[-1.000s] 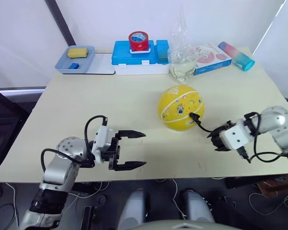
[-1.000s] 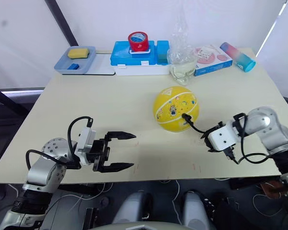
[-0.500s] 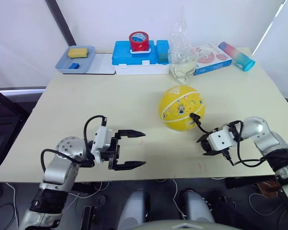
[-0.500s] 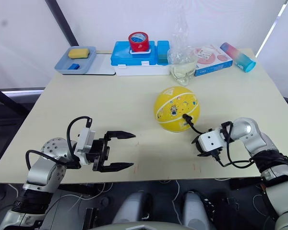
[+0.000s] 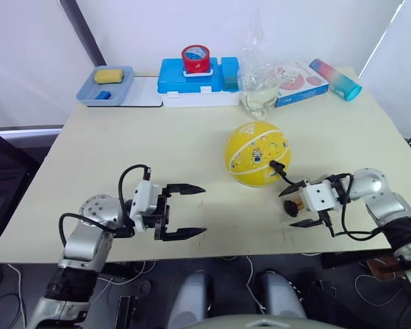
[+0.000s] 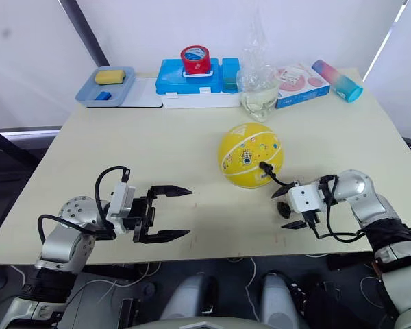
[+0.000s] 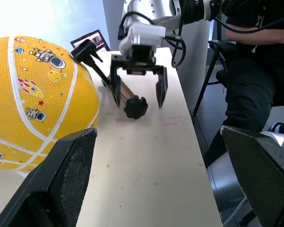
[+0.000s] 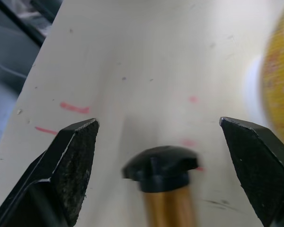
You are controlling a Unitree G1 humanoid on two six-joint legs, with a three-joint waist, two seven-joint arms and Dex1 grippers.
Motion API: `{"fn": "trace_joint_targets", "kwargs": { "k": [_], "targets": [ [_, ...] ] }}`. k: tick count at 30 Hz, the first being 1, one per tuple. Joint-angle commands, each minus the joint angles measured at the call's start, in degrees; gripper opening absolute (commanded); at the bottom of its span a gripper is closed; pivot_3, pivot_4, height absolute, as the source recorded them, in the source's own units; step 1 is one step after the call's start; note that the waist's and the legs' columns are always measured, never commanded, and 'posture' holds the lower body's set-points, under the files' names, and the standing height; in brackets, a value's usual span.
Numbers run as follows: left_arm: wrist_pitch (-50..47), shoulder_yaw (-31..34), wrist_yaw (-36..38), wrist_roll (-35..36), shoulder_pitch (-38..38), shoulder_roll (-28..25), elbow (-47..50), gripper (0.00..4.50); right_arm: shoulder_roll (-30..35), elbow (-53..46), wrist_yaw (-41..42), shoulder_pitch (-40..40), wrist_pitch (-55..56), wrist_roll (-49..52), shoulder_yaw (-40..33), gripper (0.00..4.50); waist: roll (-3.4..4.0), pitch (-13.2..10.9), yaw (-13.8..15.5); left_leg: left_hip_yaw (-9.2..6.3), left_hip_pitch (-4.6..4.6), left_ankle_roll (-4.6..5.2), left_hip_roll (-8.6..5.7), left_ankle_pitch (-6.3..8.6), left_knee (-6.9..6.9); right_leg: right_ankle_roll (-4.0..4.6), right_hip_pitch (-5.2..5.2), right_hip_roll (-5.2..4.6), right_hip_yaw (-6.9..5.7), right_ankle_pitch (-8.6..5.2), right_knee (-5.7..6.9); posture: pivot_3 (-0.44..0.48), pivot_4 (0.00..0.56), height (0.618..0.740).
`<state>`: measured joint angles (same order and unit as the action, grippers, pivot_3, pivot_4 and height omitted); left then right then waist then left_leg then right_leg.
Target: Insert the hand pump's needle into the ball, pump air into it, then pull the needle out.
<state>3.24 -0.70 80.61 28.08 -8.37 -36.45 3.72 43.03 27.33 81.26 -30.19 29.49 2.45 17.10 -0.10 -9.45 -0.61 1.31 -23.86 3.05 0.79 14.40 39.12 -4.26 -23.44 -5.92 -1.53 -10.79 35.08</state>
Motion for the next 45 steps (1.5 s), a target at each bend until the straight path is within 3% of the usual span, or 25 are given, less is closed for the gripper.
{"fn": "trace_joint_targets", "kwargs": {
  "k": [1, 7, 12, 20, 25, 34, 38, 45],
  "targets": [
    [0.6, -0.3, -0.1, 0.2, -0.7, 0.5, 0.5, 4.5, 2.4, -6.2, 1.6, 2.5, 0.1, 5.6, -3.6, 4.42, 0.0, 0.0, 0.1, 0.0, 0.0, 0.0, 0.0, 0.0, 0.0, 0.0, 0.0, 0.0, 0.0, 0.0, 0.0, 0.0, 0.15, 0.739],
    [0.6, -1.1, -0.9, -0.3, -2.9, 2.0, -0.5, 4.5, 5.3, -16.6, -0.2, 10.9, -3.1, 13.7, -10.1, 4.42, 0.01, 0.0, 0.8, 0.01, 0.0, 0.0, -0.01, 0.0, 0.01, -0.01, 0.01, -0.01, 0.0, 0.0, 0.0, 0.0, 0.15, 0.739],
    [0.0, -2.4, -3.6, -1.6, -6.2, 4.3, -2.1, 4.5, 4.2, -26.6, -8.5, 22.6, -9.9, 21.7, -19.3, 4.42, 0.0, 0.0, 1.6, 0.01, 0.0, 0.0, -0.01, 0.0, 0.0, 0.0, 0.02, 0.0, -0.01, 0.0, 0.01, 0.0, 0.15, 0.739],
    [-6.2, -4.1, -13.7, -4.6, -14.2, 9.9, -3.7, 4.5, -1.1, -40.2, -17.6, 39.3, -17.9, 30.6, -28.9, 4.42, -0.04, 0.0, 1.6, -0.04, 0.01, 0.01, -0.04, 0.0, 0.05, -0.03, 0.07, 0.0, 0.0, 0.0, 0.02, 0.0, 0.15, 0.739],
    [-11.5, -4.4, -19.9, -4.8, -20.2, 13.6, -4.8, 4.5, -3.5, -43.6, -19.5, 45.1, -19.7, 33.7, -32.6, 4.42, -0.09, 0.0, 1.6, -0.03, 0.02, 0.01, -0.06, 0.0, 0.05, -0.04, 0.05, 0.0, 0.07, -0.01, 0.02, 0.0, 0.15, 0.739],
    [-16.8, -5.3, -28.1, -8.6, -31.1, 19.2, -10.5, 4.5, -6.3, -47.1, -20.7, 48.8, -22.9, 38.0, -36.3, 4.42, -0.2, -0.1, 1.6, -0.11, -0.01, 0.02, -0.1, 0.0, 0.05, -0.06, 0.07, 0.06, 0.09, -0.02, 0.01, 0.0, 0.15, 0.739],
    [-17.0, -6.1, -33.5, -12.5, -38.6, 22.9, -18.8, 4.5, -6.7, -47.2, -21.0, 48.2, -23.2, 37.0, -35.9, 4.42, -0.24, -0.1, 1.6, -0.09, -0.02, 0.02, -0.12, -0.01, 0.06, -0.06, 0.07, 0.06, 0.09, -0.02, 0.01, 0.0, 0.15, 0.739],
    [-16.4, -7.3, -35.2, -16.3, -45.2, 26.9, -29.5, 4.5, -7.4, -48.1, -23.1, 44.9, -25.2, 35.9, -34.2, 4.42, -0.29, -0.2, 1.4, -0.06, -0.04, 0.03, -0.14, -0.01, -0.01, -0.12, 0.06, 0.1, 0.09, -0.06, -0.03, 0.0, 0.15, 0.739]
  ]
}}
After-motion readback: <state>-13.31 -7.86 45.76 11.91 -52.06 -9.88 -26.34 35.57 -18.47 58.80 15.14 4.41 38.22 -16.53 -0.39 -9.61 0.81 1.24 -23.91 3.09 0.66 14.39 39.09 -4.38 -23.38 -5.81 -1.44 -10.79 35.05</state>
